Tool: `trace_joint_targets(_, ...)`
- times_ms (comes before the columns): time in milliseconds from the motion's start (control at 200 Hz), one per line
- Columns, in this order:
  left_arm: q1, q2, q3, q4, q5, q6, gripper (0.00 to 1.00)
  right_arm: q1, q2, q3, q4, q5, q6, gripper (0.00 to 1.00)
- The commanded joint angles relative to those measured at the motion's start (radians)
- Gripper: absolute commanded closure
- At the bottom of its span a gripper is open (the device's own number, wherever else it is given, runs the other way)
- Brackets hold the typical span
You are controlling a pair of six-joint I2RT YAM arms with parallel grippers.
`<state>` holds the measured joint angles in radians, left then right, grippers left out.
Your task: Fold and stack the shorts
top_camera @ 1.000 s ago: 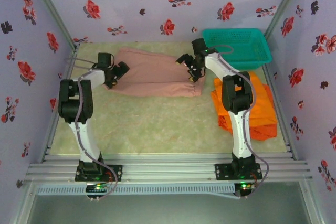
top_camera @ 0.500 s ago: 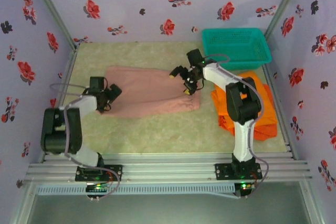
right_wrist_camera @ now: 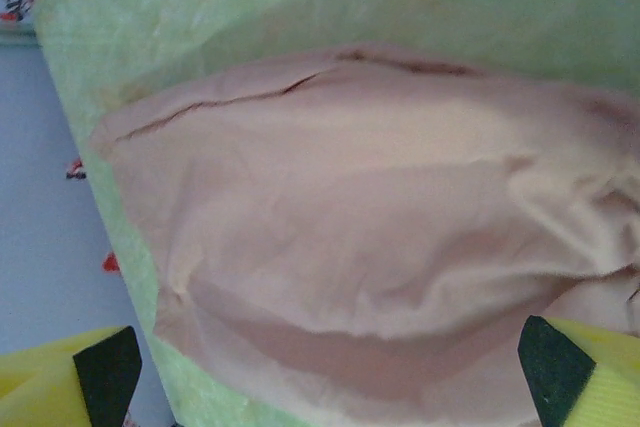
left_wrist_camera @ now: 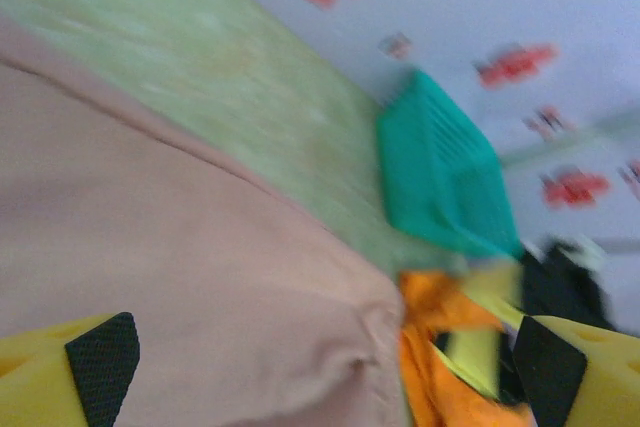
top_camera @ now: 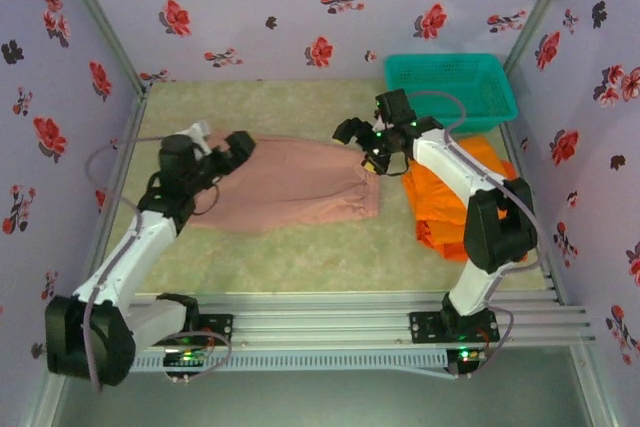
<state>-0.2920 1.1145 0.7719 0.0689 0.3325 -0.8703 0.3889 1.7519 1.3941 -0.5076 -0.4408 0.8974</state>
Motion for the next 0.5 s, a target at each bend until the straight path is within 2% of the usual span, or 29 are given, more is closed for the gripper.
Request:
trace_joint_targets(0, -0.146, 0.104, 0.032, 0.209, 0.062, -0.047, 0.01, -0.040, 0.087, 0.032, 0.048, -0.075, -0.004, 0.01)
trace_joint_targets(235, -0.376, 0.360, 0.127, 0.342, 0.018, -0.033, 0.01, -0.058, 0.220, 0.135, 0.045, -0.135, 0.009, 0.01)
trace_joint_targets(495, -0.503, 0.572, 0.183, 0.396, -0.031, 0.000, 0.01, -0.080, 0.303, 0.171, 0.022, -0.127, 0.015, 0.01)
